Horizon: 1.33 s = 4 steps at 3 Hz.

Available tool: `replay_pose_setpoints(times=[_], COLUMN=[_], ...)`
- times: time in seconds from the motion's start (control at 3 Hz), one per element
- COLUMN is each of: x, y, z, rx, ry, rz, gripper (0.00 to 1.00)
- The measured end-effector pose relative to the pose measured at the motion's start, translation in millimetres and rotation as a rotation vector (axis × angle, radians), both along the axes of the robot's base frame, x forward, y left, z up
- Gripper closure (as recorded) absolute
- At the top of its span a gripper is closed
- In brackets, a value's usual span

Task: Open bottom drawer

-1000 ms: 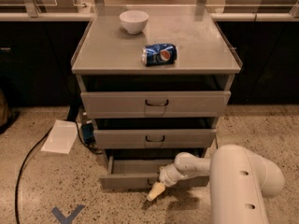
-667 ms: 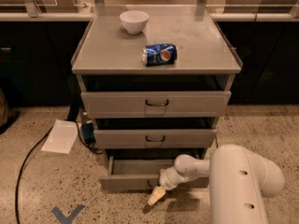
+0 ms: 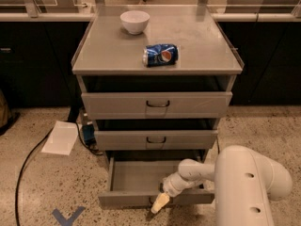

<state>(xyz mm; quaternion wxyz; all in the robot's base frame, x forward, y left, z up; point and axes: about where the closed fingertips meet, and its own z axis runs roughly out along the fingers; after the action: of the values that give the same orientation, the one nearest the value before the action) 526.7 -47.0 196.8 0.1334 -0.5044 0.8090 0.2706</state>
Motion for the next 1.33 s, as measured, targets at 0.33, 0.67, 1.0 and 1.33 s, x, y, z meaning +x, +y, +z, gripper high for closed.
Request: replay_pose_setpoints(times=[0.33, 0.67, 1.0, 1.33], x=[0, -27, -27, -59], y=[1, 6, 6, 10], z=[-9, -17, -12, -4], rx=[0.059, 0.131, 0.131, 0.155], ry=[0.051, 0.152, 0.152, 0.228], rz=[-0.033, -0.049, -0.049, -0.036], gripper=[0.0, 0.0, 0.0, 0.0])
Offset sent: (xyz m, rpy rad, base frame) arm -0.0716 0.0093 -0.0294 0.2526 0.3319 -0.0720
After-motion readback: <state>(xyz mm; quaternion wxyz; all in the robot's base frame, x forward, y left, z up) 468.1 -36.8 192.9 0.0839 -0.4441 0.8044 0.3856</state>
